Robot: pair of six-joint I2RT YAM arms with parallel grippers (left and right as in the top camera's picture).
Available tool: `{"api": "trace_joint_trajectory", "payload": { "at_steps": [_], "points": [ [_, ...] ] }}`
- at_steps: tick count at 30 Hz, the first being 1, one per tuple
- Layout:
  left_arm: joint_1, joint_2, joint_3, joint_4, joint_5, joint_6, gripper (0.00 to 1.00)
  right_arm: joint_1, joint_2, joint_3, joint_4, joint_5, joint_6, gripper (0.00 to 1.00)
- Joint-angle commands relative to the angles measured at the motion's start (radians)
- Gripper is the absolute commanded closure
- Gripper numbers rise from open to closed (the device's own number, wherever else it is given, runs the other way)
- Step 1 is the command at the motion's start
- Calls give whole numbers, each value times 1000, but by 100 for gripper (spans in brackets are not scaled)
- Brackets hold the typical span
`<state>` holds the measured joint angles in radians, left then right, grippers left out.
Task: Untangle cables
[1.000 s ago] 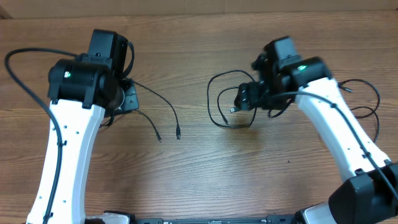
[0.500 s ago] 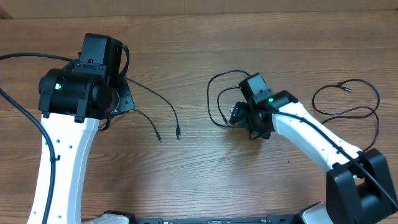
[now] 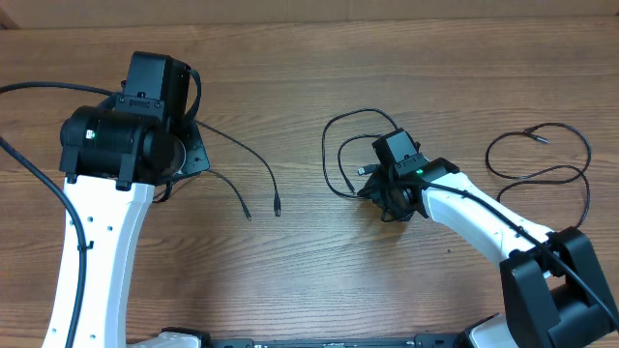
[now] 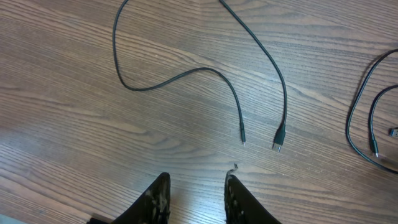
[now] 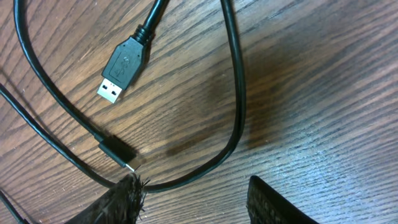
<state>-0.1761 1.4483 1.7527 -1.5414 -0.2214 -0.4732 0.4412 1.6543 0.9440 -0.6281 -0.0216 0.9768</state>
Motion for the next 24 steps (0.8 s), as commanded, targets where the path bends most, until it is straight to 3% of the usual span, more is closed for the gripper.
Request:
{"api": "trace_joint_trajectory", "payload": {
  "at_steps": [1,8,13,24],
  "points": [
    [-1,-10,-3,2,-13,-21,71,3,-2,-18,7,2,51,48],
    [-1,-10,-3,2,-13,-21,71,3,-2,-76,79,2,97,49],
    [-1,-10,-3,1,-6,-21,71,3,-2,-77,75,3,97,62],
    [-1,-10,-3,5,5,-21,71,3,-2,-128,112,4,127,74]
  ]
}}
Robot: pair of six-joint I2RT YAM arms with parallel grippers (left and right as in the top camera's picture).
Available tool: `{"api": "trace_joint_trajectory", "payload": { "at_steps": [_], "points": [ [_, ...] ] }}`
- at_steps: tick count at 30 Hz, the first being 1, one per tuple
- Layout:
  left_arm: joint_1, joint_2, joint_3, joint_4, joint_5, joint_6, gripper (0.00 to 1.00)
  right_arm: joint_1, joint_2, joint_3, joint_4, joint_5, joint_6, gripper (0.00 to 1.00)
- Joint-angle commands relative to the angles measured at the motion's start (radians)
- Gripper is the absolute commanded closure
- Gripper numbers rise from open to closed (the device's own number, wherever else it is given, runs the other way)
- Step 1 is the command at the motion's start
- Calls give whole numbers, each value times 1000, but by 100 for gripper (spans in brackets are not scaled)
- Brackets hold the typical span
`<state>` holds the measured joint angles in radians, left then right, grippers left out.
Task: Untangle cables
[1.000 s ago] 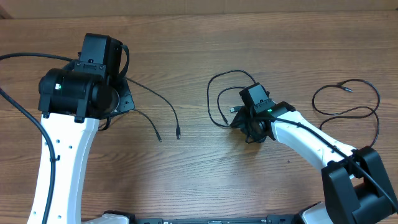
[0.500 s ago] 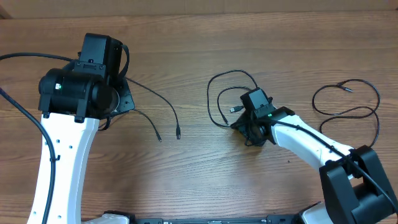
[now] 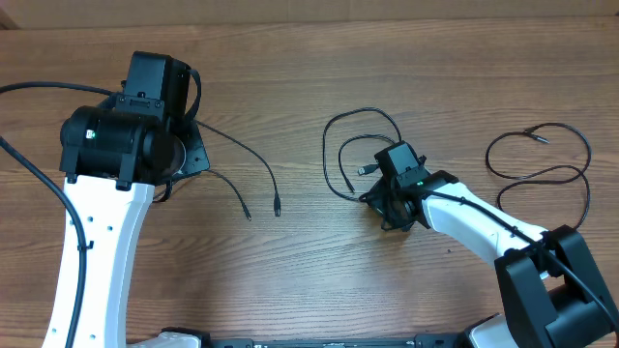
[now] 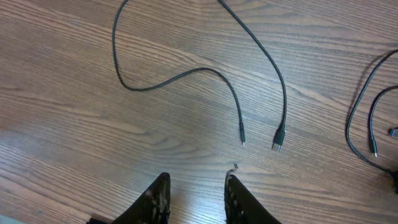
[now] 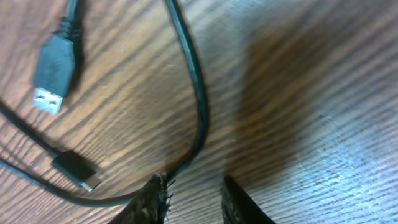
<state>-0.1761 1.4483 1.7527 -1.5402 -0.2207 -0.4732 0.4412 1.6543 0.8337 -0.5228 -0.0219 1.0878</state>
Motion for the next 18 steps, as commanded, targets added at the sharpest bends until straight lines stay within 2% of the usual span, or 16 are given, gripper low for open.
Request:
{"api": "trace_joint_trajectory", "payload": {
  "at_steps": [1,10,15,18],
  "points": [
    [-1,-10,-3,4,4,-21,71,3,-2,-18,7,6,16,74],
    [-1,-10,-5,4,0,-16,69,3,-2,-19,98,6,16,74],
    [-1,-10,-32,3,0,-2,68,3,-2,-19,116,19,16,96],
    [-1,-10,-63,5,0,-2,68,3,-2,-18,132,24,-33,96]
  ]
}}
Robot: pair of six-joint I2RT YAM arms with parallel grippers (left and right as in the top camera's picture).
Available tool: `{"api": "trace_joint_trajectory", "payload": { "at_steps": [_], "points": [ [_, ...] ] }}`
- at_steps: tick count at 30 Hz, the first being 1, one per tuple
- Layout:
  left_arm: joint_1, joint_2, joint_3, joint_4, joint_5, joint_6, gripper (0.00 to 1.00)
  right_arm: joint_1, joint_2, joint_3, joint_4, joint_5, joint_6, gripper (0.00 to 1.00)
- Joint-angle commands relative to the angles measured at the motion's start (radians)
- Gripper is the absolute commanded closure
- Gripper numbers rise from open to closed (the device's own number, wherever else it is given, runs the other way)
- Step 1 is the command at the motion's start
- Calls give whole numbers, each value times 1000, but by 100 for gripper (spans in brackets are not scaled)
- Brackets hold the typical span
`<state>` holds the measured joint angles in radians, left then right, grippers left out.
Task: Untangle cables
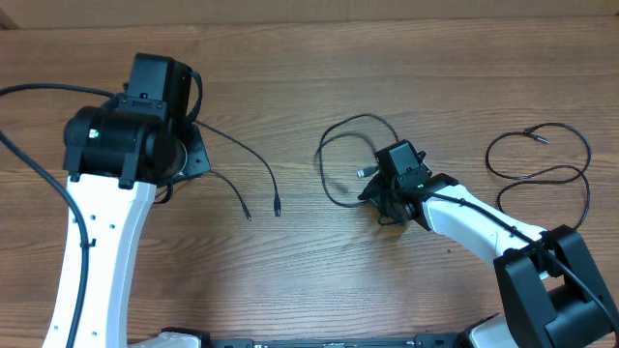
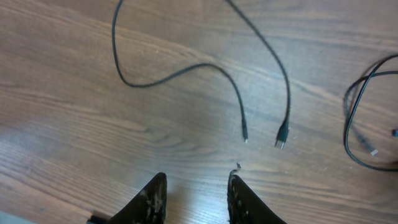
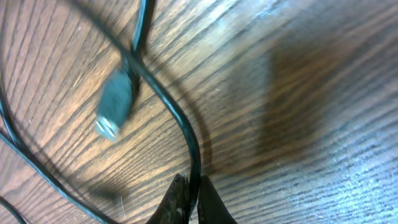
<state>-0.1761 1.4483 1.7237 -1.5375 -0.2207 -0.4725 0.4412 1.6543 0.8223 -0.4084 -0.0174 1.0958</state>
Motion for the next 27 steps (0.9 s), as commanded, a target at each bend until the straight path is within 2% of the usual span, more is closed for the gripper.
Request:
{"api": "trace_joint_trajectory", "payload": {
  "at_steps": [1,4,8,13,18,21,24,27],
  "points": [
    [-1,-10,-43,2,0,-3,68,3,-3,-4,26,19,-78,96],
    [-1,-10,-66,6,0,-3,68,-8,-23,43,2,24,-253,96],
    [-1,-10,-68,17,0,-3,68,-35,-74,137,-89,54,-375,96],
    [-1,-10,-67,32,0,-3,68,-104,-151,348,-301,245,-494,96],
    [-1,-10,-67,35,0,-3,68,-249,-200,610,-488,419,-629,96],
    [-1,-10,-67,43,1,-3,68,-361,-207,747,-562,477,-660,96],
    [-1,-10,-68,49,2,-3,67,-466,-207,825,-623,372,-660,96],
    [-1,-10,-68,52,4,-3,67,-534,-202,824,-677,47,-680,95]
  ]
}}
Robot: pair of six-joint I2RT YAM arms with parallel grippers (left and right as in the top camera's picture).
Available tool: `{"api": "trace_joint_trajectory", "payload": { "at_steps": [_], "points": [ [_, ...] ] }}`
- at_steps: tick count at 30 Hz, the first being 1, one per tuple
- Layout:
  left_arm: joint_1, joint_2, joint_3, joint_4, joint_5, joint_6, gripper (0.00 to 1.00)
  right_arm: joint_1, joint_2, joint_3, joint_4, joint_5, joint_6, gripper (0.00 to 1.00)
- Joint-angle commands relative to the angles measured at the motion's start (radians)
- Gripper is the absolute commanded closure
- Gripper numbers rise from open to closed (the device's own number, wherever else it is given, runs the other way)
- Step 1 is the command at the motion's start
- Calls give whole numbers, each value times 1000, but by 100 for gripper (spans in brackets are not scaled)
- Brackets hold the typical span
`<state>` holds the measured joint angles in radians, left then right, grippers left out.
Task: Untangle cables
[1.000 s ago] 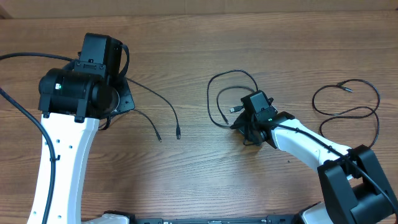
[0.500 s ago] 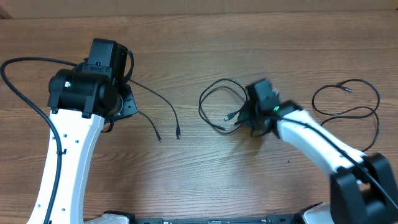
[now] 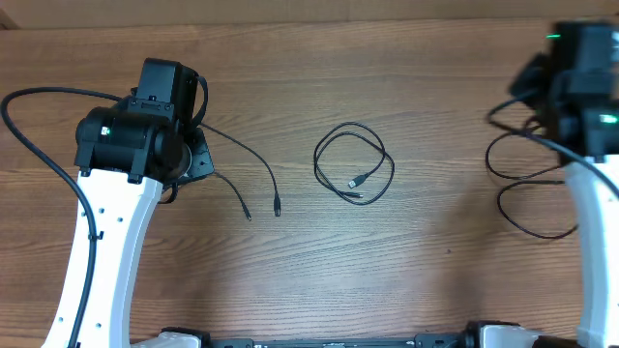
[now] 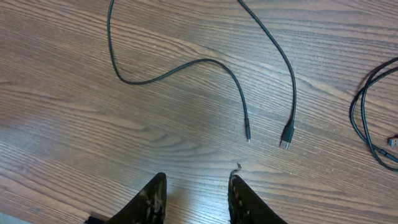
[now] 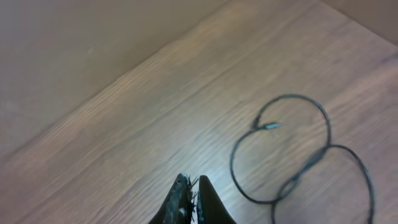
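Three black cables lie apart on the wooden table (image 3: 426, 280). A coiled USB cable (image 3: 356, 181) rests as a round loop in the middle. Two thin cable ends (image 4: 205, 60) lie ahead of my left gripper (image 4: 196, 198), which is open and holds nothing. A looped thin cable (image 5: 232, 165) lies at the right, also in the overhead view (image 3: 499, 203). My right gripper (image 5: 189, 186) hovers above the table's far right part, shut, with no cable between its fingers.
The left arm's own supply cable (image 3: 39, 97) arcs over the far left of the table. The table's far edge (image 5: 124, 68) meets a plain wall just beyond the right gripper. The right arm (image 3: 580, 77) stands over the top right corner.
My right gripper was shut on the USB cable near the middle. Now it is high at the far right, shut on nothing, and that cable lies in a rounder coil. The left arm shifted slightly.
My right gripper stood open low over the USB cable's strand. Then its fingers were closer around the strand, then shut on it with the loop shifted. Now the cable lies free as a coil and the gripper is far right. The left gripper stayed open.
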<state>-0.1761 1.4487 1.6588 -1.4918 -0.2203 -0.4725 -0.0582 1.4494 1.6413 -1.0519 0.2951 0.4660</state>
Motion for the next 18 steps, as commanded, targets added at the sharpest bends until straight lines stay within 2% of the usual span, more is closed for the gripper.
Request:
{"api": "trace_joint_trajectory", "payload": {
  "at_steps": [1,5,9,18],
  "points": [
    [-1,-10,-3,8,3,-3,67,-40,8,-1,-50,-351,-73,90],
    [-1,-10,-3,8,4,-3,67,-16,55,-35,-107,-604,-196,62],
    [-1,-10,-3,4,4,-3,67,47,109,-103,-109,-629,-267,40],
    [-1,-10,-2,5,4,-3,67,182,255,-298,59,-603,-266,36]
  ]
}}
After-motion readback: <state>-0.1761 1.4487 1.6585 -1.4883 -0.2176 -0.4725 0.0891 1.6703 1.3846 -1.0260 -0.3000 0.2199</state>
